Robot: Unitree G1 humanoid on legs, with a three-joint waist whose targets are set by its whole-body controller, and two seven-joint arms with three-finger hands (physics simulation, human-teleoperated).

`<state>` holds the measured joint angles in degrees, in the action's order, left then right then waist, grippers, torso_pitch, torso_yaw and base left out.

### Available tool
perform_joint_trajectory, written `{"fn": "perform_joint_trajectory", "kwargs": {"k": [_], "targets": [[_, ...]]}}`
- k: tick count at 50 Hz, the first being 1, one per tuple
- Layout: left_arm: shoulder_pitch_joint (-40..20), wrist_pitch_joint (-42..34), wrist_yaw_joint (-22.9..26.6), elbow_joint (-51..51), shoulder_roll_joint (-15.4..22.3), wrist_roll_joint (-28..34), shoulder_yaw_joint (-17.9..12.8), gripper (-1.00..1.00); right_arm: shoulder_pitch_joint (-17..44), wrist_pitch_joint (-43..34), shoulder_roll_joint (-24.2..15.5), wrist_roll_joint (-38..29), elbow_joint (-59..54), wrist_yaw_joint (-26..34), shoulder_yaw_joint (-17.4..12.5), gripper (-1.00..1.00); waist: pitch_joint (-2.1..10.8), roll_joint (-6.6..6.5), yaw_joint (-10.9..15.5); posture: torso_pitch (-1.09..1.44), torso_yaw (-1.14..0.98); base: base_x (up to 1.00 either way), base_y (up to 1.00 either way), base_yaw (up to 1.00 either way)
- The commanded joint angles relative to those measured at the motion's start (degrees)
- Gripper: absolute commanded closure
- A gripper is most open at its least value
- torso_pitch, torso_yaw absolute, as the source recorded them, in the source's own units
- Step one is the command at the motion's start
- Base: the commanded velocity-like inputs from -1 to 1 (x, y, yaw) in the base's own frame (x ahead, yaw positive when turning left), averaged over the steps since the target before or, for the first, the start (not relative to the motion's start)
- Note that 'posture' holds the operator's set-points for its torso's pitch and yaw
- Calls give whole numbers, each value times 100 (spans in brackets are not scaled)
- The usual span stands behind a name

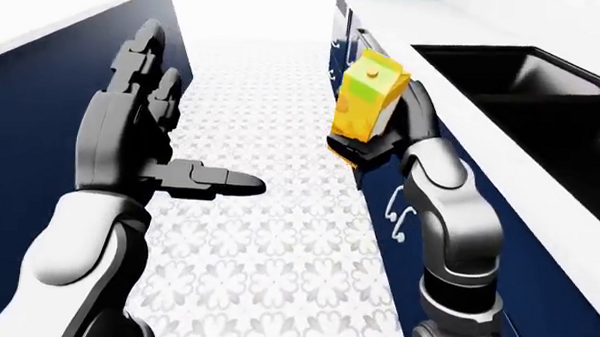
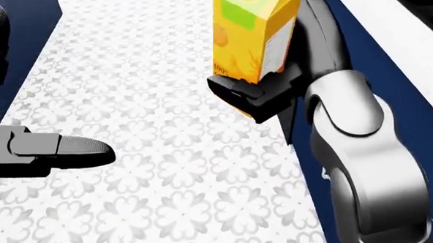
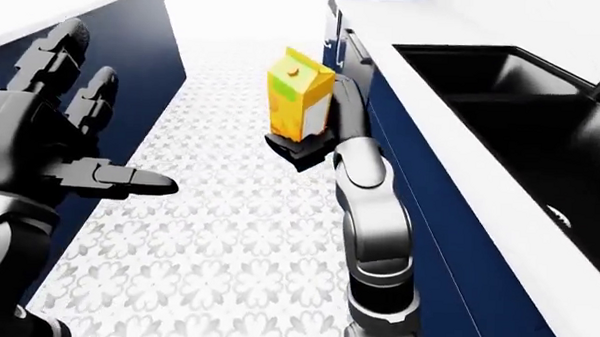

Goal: Move the drinks to the dining counter.

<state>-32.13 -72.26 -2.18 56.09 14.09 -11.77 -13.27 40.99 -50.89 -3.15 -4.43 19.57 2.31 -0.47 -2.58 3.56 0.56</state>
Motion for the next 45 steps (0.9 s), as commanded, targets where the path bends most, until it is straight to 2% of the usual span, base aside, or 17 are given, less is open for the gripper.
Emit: {"fn": "perform_joint_trajectory", "kwargs": {"k": [1, 4, 8, 12, 14, 15, 17, 19, 22, 26, 27, 31, 35, 38, 40, 42, 45], "targets": [[-88, 127, 0, 163, 75, 6, -63, -100, 194, 274, 21, 19, 231, -91, -29, 100, 106, 15, 35, 0, 0, 0, 0, 100], [-140, -26, 19, 273, 89, -38, -141, -100, 210, 129, 7, 28, 377, -111, -25, 100, 174, -22, 81, 0, 0, 0, 0, 100], [-164, -98, 11, 327, 98, -53, -153, -100, 214, 64, 7, 78, 451, -138, -58, 100, 109, -289, 52, 0, 0, 0, 0, 100], [-252, -227, -13, 389, 109, -85, -153, -100, 217, -11, -31, 97, 545, -165, -55, 100, 118, -668, 8, 0, 0, 0, 0, 100], [-272, -245, -45, 391, 136, -146, -179, -100, 194, -14, -87, 44, 577, -154, 1, 100, 236, -1047, 27, 0, 0, 0, 0, 100], [-260, -232, -68, 391, 146, -177, -182, -100, 158, 22, -104, -14, 554, -138, 36, 100, 180, -843, 67, 0, 0, 7, 0, 100], [-211, -199, -98, 391, 145, -189, -166, -100, 160, -20, -93, -54, 596, -99, 31, 100, 175, -794, 142, 0, 0, 10, 0, 100], [-190, -173, -151, 391, 151, -253, -154, -100, 162, -78, -90, -96, 680, -63, 19, 100, 181, -592, 172, 0, 0, 15, 0, 100], [-78, -82, -209, 391, 144, -296, -124, -100, 128, -35, -67, -156, 685, -58, 18, 100, 4, -253, 166, 0, 0, 23, 0, 100], [-60, -68, -263, 391, 188, -396, -145, -100, 128, 37, -52, -188, 673, -129, -26, 100, -91, 436, 62, 0, 0, 49, 0, 94], [-50, -54, -291, 391, 203, -441, -152, -100, 134, 10, -55, -203, 693, -131, -8, 100, -263, 207, 122, 0, 0, 71, 0, 78], [-1, -14, -420, 391, 253, -602, -148, -100, 96, 25, -47, -230, 682, -89, 12, 100, -19, 55, 103, 0, 0, 84, 39, 18], [83, 66, -511, 391, 293, -723, -148, -100, 75, 34, -38, -233, 709, -74, 2, 100, -12, -239, -109, 0, 0, 96, 33, 0], [76, 59, -539, 391, 307, -773, -166, -100, 76, 45, -27, -225, 698, -95, -17, 100, 25, -594, -328, 0, 0, 100, 14, 0], [75, 63, -597, 391, 337, -849, -167, -100, 70, 63, -38, -226, 700, -98, -13, 100, 148, -1069, -327, 0, 0, 100, 8, 0], [75, 61, -629, 391, 354, -885, -164, -100, 60, 89, -44, -226, 685, -101, -18, 100, -19, -929, -297, 0, 0, 100, 9, 0], [-24, -24, -699, 391, 381, -951, -148, -100, 66, 73, -62, -208, 704, -104, -53, 100, 124, -839, -141, 0, 0, 100, 8, 0]]}}
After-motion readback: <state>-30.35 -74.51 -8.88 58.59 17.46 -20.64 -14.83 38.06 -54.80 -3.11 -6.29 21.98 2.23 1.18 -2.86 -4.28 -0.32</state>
